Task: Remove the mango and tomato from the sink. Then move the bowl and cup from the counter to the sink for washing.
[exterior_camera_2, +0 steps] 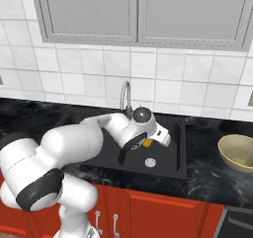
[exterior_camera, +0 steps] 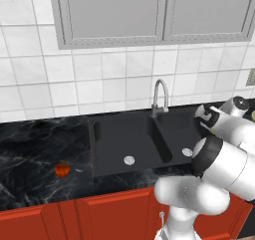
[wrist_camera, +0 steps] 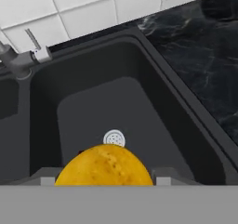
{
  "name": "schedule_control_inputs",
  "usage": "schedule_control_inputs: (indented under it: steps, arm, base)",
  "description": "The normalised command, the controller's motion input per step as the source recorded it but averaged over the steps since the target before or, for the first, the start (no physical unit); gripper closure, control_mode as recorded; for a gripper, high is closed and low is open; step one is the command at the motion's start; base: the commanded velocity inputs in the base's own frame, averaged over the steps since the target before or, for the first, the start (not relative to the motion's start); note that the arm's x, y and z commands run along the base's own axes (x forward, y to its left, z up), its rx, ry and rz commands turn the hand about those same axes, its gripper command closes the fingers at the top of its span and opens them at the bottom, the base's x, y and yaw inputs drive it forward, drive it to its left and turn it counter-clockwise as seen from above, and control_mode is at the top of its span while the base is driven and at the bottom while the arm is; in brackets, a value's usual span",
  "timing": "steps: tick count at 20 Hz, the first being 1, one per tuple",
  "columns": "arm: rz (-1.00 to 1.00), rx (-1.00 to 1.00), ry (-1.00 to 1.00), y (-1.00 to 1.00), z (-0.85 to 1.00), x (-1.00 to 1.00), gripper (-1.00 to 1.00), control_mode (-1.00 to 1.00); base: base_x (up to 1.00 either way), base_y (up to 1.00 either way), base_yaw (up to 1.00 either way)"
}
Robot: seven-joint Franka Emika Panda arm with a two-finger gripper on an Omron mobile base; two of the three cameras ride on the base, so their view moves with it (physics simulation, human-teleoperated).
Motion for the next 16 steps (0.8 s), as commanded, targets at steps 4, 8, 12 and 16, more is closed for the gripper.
schedule_control_inputs:
  steps: [4,8,12,16]
  arm:
    - [-0.08,0.00,0.09,0.28,0.30,-0.31,1.00,-1.00]
    - [-0.01,0.00,0.11,0.32,0.24,-0.31,1.00,-1.00]
    - [0.00,0.00,0.13,0.34,0.20,-0.29,1.00,-1.00]
    - [0.00,0.00,0.09,0.40,0.16,-0.27,1.00,-1.00]
  base:
    - [0.00,0.00,0.00]
    - [0.00,0.00,0.00]
    - [0.00,0.00,0.00]
    - [0.00,0.00,0.00]
